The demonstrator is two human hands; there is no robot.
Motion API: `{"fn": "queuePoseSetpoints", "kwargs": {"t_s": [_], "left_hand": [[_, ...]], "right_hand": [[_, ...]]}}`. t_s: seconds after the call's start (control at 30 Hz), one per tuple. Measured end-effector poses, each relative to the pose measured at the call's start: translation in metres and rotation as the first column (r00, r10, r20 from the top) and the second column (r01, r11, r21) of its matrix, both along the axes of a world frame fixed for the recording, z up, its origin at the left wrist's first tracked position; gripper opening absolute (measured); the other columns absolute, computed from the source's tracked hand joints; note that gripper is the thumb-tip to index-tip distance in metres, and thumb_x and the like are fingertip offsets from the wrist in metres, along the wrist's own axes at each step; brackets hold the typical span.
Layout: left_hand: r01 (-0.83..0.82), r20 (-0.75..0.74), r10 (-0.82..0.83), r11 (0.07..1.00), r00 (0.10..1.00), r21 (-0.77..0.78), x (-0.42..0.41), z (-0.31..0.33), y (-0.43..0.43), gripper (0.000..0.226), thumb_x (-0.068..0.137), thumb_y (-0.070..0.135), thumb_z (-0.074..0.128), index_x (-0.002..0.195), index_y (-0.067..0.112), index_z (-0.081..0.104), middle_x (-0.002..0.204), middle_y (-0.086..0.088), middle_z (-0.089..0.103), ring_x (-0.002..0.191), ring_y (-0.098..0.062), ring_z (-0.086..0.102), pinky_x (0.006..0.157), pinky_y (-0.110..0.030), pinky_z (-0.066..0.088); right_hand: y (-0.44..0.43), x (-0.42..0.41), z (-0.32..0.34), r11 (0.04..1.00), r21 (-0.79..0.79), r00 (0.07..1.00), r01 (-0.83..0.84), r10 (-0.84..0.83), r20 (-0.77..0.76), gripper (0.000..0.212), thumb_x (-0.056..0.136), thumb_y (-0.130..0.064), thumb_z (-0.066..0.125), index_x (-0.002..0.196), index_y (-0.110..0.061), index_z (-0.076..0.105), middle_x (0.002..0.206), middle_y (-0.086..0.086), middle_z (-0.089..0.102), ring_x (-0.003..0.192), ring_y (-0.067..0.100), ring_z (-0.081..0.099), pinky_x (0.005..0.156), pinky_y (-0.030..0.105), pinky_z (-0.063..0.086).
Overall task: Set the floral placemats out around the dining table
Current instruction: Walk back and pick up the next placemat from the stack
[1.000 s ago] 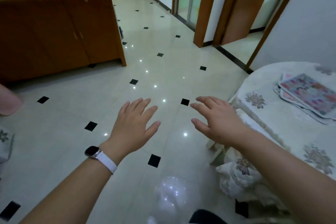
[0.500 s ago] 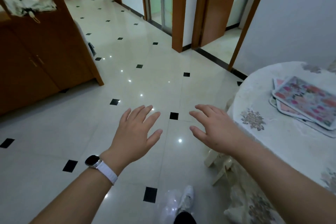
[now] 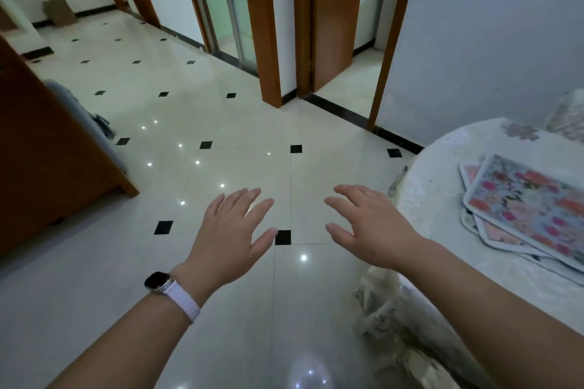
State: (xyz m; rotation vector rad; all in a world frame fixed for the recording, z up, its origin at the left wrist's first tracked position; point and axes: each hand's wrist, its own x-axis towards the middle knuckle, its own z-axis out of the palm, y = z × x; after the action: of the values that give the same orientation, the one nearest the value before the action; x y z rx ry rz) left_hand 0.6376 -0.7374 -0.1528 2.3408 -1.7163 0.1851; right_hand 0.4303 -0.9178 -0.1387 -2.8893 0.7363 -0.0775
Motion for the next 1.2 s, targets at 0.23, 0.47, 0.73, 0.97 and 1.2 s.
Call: {"fn": "queuePoseSetpoints", "kwargs": {"t_s": [0.23, 0.47, 0.73, 0.97, 1.2], "left_hand": [[0.151, -0.012, -0.151, 0.988, 0.988, 0.031, 0.073, -0.023, -0.092, 0.054, 0.093, 0.053, 0.041, 0.132, 0.02, 0.059, 0.137, -0.007, 0.057, 0.128, -0.029, 0.049, 0.105, -0.048, 0.037], [0.408, -0.019, -0.408, 0.912, 0.913, 0.047, 0.155, -0.049, -0.183, 0.051, 0.092, 0.05, 0.042, 0.127, 0.019, 0.063, 0.134, -0.008, 0.061, 0.125, -0.03, 0.055, 0.103, -0.047, 0.041], [0.601, 0.019, -0.601, 0.799, 0.799, -0.008, 0.221, -0.028, -0.31, 0.051, 0.093, 0.048, 0.041, 0.127, 0.017, 0.064, 0.134, -0.01, 0.061, 0.124, -0.03, 0.055, 0.104, -0.047, 0.037], [0.727, -0.016, -0.726, 0.687, 0.687, 0.01, 0.195, -0.027, -0.39, 0.051, 0.092, 0.047, 0.041, 0.128, 0.017, 0.063, 0.134, -0.01, 0.06, 0.125, -0.031, 0.053, 0.104, -0.049, 0.038], [0.801, -0.037, -0.801, 0.595, 0.598, 0.062, 0.144, -0.05, -0.466, 0.052, 0.091, 0.047, 0.039, 0.126, 0.018, 0.064, 0.132, -0.01, 0.062, 0.124, -0.03, 0.055, 0.103, -0.05, 0.04]], "right_hand": [[-0.056, 0.049, -0.014, 0.993, 0.0, 0.993, 0.12, -0.119, -0.018, 0.06, 0.091, -0.057, 0.033, 0.138, -0.024, 0.051, 0.146, 0.004, 0.048, 0.134, 0.026, 0.042, 0.108, 0.041, 0.033], [-0.101, 0.118, -0.025, 0.945, 0.023, 0.943, 0.327, -0.325, -0.068, 0.065, 0.091, -0.059, 0.026, 0.142, -0.025, 0.046, 0.15, 0.002, 0.042, 0.138, 0.024, 0.038, 0.112, 0.042, 0.03], [-0.155, 0.146, 0.0, 0.832, -0.039, 0.833, 0.554, -0.554, 0.005, 0.056, 0.09, -0.051, 0.037, 0.131, -0.019, 0.057, 0.139, 0.009, 0.055, 0.127, 0.029, 0.051, 0.102, 0.046, 0.04], [-0.181, 0.118, -0.004, 0.697, -0.059, 0.697, 0.714, -0.716, -0.026, 0.058, 0.091, -0.055, 0.033, 0.136, -0.024, 0.054, 0.144, 0.003, 0.051, 0.131, 0.023, 0.046, 0.105, 0.04, 0.037], [-0.233, 0.083, -0.038, 0.617, 0.001, 0.616, 0.787, -0.785, -0.06, 0.056, 0.091, -0.052, 0.036, 0.131, -0.02, 0.059, 0.139, 0.007, 0.056, 0.126, 0.027, 0.051, 0.1, 0.042, 0.041]]}}
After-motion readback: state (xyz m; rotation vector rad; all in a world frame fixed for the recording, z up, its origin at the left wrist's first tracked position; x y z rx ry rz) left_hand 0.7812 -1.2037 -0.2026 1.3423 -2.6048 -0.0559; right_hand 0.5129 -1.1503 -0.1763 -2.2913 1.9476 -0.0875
